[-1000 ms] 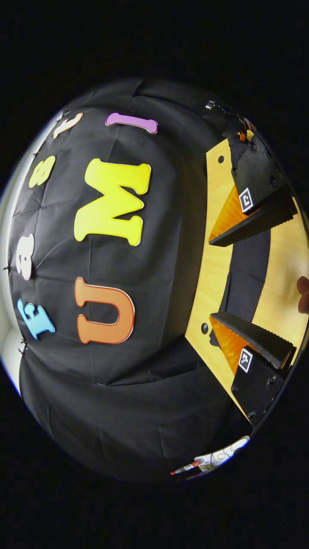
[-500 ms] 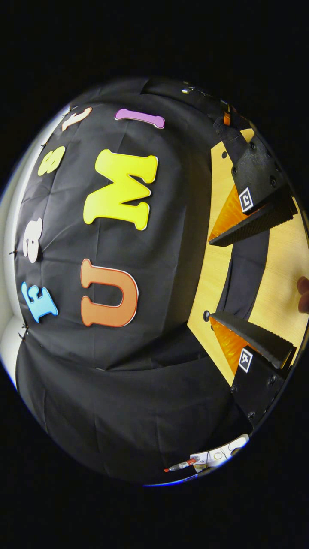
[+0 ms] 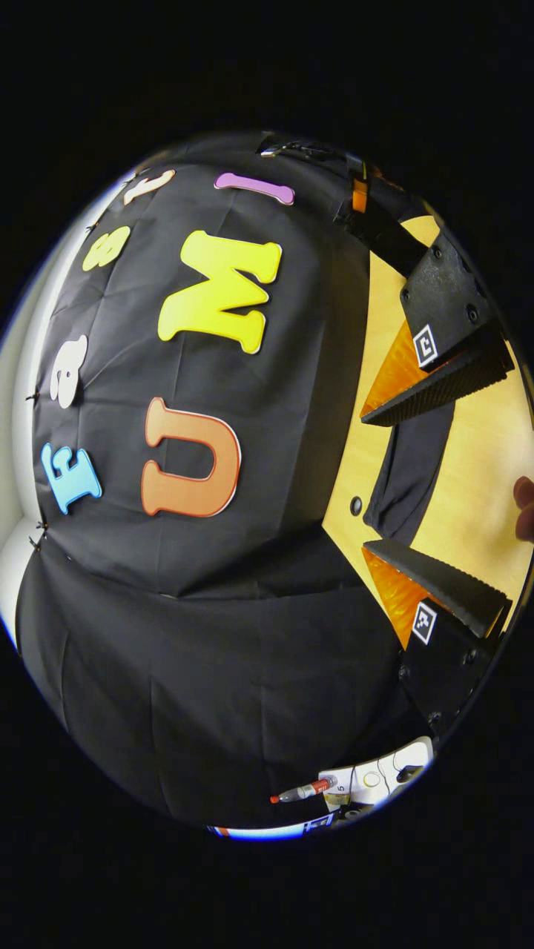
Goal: Grasp the waist and the cuffs of the jeans and fold them to make the two legs overlap; first hold the waist and fold one-third of the jeans toward the cuffs, then hold the cuffs and fold the remaining one-third in the same direction to finish folding.
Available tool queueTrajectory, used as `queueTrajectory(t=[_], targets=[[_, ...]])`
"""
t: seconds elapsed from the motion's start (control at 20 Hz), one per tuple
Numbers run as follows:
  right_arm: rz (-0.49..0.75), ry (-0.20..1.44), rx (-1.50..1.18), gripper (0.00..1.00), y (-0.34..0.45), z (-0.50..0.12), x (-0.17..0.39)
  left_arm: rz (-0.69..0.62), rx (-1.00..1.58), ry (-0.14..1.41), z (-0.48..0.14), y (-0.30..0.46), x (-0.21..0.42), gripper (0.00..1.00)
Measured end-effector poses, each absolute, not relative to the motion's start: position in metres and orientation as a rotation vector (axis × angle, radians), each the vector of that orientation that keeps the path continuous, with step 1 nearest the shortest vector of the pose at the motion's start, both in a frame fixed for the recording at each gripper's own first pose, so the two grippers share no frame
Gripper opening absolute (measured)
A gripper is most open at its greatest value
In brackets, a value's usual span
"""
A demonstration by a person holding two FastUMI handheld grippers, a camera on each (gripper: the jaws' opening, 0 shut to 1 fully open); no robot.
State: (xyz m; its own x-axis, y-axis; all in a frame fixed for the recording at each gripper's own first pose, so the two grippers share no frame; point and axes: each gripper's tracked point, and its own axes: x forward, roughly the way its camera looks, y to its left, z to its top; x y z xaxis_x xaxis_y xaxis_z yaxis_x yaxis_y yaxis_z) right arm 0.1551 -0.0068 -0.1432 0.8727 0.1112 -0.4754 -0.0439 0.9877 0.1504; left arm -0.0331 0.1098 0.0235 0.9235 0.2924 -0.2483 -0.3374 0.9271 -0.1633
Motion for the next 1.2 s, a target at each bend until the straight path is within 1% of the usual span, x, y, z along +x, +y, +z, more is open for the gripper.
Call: queueTrajectory(t=[0.05,0.1,0.2,0.25,0.3,0.35,0.4,0.45,0.5,0.55,0.7,0.75,0.8,1.0,1.1,1.15,1.2], targets=[[0.112,0.507,0.130,0.07,0.019,-0.144,0.156,0.332,-0.219,0.226,0.021,0.117,-0.039,0.99],[0.137,0.505,0.119,0.02,0.043,-0.143,0.157,0.342,-0.227,0.232,0.018,0.125,-0.044,0.98],[0.193,0.508,0.101,0.02,0.089,-0.146,0.159,0.373,-0.231,0.240,0.011,0.145,-0.059,0.99],[0.218,0.514,0.088,0.06,0.111,-0.151,0.158,0.387,-0.237,0.243,0.009,0.154,-0.064,0.99],[0.247,0.524,0.074,0.02,0.132,-0.156,0.157,0.400,-0.247,0.247,0.007,0.162,-0.069,0.98],[0.267,0.536,0.064,0.03,0.149,-0.163,0.156,0.414,-0.255,0.254,0.004,0.171,-0.076,0.99],[0.288,0.549,0.046,0.06,0.166,-0.170,0.154,0.425,-0.259,0.259,0.001,0.178,-0.084,0.99],[0.302,0.562,0.027,0.06,0.179,-0.179,0.152,0.438,-0.261,0.261,0.000,0.185,-0.087,0.99],[0.315,0.577,0.009,0.02,0.194,-0.189,0.151,0.449,-0.264,0.262,-0.001,0.192,-0.093,0.99],[0.327,0.592,-0.006,0.06,0.211,-0.203,0.149,0.460,-0.271,0.265,-0.004,0.198,-0.097,0.99],[0.337,0.640,-0.061,0.06,0.246,-0.245,0.145,0.497,-0.296,0.280,-0.016,0.219,-0.114,0.99],[0.338,0.653,-0.080,0.02,0.255,-0.261,0.146,0.511,-0.303,0.283,-0.018,0.225,-0.120,0.98],[0.334,0.671,-0.096,0.06,0.262,-0.275,0.145,0.519,-0.313,0.287,-0.021,0.229,-0.124,0.99],[0.309,0.691,-0.174,0.06,0.289,-0.322,0.143,0.552,-0.329,0.308,-0.034,0.245,-0.136,0.99],[0.317,0.712,-0.238,0.06,0.298,-0.344,0.138,0.560,-0.335,0.316,-0.038,0.249,-0.140,0.99],[0.325,0.720,-0.262,0.10,0.301,-0.355,0.135,0.563,-0.333,0.318,-0.039,0.251,-0.141,0.99],[0.334,0.731,-0.275,0.06,0.303,-0.362,0.132,0.562,-0.330,0.320,-0.040,0.253,-0.141,0.99]])
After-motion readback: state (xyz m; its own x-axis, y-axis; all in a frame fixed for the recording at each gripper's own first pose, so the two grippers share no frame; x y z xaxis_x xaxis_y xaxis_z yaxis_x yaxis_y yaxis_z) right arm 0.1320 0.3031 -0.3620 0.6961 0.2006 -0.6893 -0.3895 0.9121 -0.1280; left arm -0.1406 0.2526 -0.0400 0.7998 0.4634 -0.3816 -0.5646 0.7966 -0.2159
